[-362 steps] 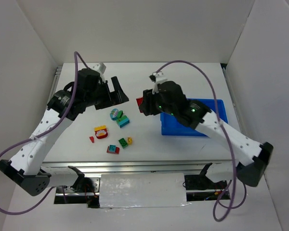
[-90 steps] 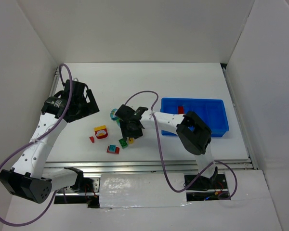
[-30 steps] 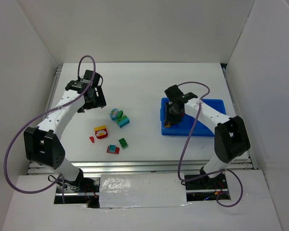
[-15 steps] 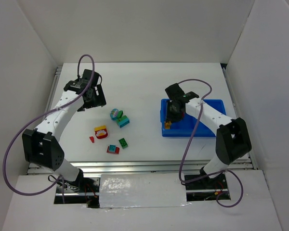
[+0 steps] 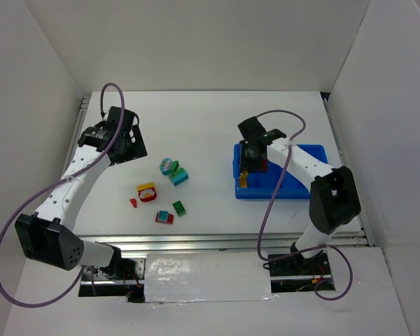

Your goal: Sort the legos into containers by color

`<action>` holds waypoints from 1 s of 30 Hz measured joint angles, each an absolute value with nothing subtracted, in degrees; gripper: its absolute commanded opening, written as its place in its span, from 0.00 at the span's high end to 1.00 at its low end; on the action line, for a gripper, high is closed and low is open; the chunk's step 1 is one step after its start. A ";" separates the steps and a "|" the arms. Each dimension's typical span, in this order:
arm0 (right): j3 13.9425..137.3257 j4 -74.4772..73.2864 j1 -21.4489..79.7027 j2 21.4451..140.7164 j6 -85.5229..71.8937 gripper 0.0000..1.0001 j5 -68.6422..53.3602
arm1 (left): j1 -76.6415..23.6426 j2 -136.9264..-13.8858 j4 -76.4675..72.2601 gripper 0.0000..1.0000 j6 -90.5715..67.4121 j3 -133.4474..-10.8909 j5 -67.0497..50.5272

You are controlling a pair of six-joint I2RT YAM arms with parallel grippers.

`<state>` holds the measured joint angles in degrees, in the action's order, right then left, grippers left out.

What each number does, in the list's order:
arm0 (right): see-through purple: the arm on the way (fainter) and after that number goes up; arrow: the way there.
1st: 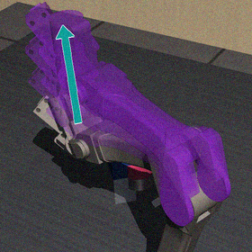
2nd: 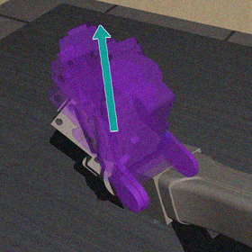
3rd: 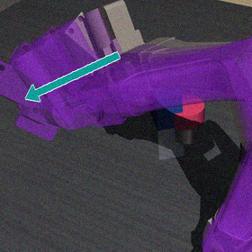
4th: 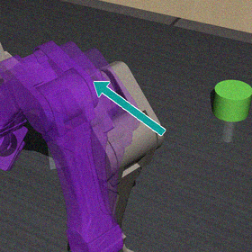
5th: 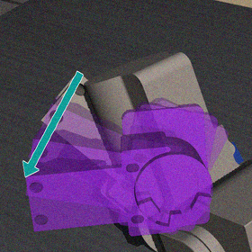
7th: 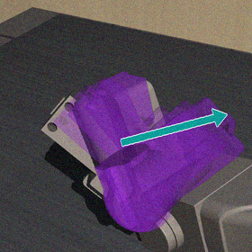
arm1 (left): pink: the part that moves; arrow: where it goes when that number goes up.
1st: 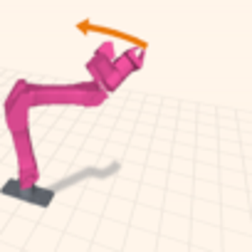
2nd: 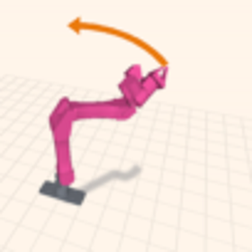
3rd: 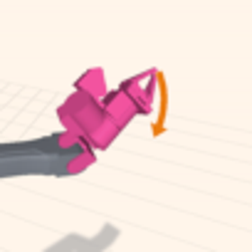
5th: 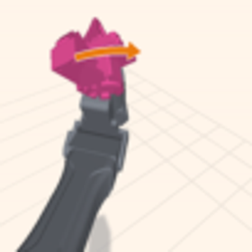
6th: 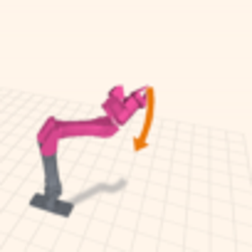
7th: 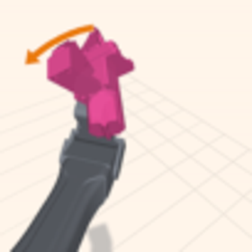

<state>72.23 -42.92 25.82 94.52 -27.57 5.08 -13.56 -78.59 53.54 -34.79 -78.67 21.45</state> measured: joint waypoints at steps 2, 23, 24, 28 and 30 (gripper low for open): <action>72.29 -42.94 25.82 94.52 -27.53 0.61 5.39 | -13.56 -77.95 53.91 0.01 -34.79 -77.69 21.82; 86.96 -42.17 45.19 98.98 -23.38 0.12 4.80 | -12.49 -75.07 57.04 0.01 -38.17 -73.71 22.85; 87.48 -41.71 46.98 100.51 -23.20 0.13 4.12 | -12.27 -74.83 57.71 0.00 -39.09 -73.71 23.03; 88.18 -41.17 51.88 107.42 -23.03 0.14 2.31 | -11.62 -72.53 58.52 0.00 -40.53 -73.01 23.35; 88.44 -41.41 52.93 110.26 -22.96 0.14 1.72 | -11.46 -70.81 58.76 0.01 -40.77 -72.18 23.29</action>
